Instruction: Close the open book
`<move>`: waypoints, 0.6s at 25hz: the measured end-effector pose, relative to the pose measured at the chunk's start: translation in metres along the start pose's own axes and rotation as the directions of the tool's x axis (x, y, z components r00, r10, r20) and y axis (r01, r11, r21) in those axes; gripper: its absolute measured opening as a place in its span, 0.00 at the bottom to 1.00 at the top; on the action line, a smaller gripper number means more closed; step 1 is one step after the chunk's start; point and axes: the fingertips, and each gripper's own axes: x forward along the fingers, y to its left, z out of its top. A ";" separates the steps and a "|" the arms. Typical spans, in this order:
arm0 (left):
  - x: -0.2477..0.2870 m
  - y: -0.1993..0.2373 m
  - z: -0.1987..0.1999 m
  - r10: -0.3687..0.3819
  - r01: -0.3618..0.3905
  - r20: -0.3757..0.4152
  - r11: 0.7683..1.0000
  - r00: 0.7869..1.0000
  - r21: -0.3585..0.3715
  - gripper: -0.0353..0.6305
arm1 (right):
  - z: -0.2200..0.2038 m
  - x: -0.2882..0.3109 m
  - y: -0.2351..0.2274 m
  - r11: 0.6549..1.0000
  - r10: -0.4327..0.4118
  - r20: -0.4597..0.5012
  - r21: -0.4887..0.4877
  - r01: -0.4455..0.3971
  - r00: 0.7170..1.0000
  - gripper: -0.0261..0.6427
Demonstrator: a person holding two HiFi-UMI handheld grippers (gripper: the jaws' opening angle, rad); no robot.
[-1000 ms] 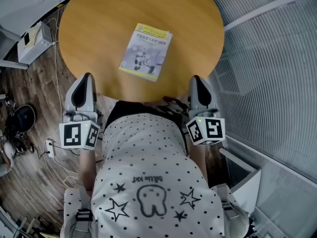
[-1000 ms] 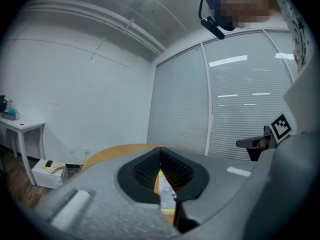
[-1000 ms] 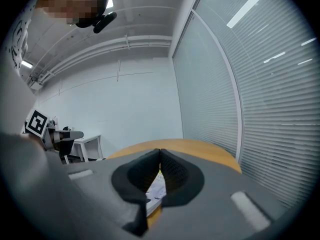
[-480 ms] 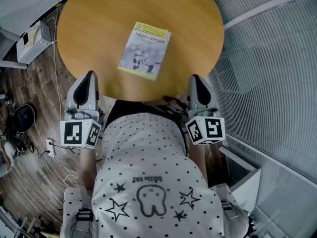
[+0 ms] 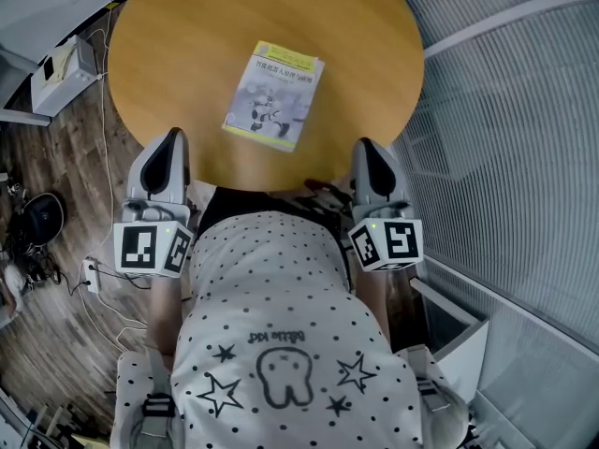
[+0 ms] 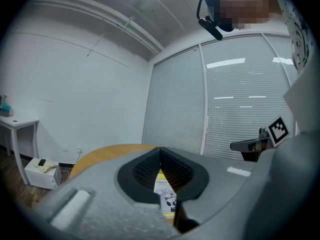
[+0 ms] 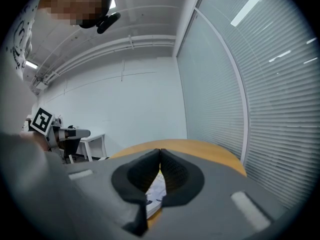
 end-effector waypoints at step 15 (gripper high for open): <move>0.002 -0.005 0.001 -0.014 0.014 0.000 1.000 1.000 -0.009 0.07 | -0.001 0.000 -0.004 1.000 -0.008 -0.012 0.004 0.008 1.000 0.05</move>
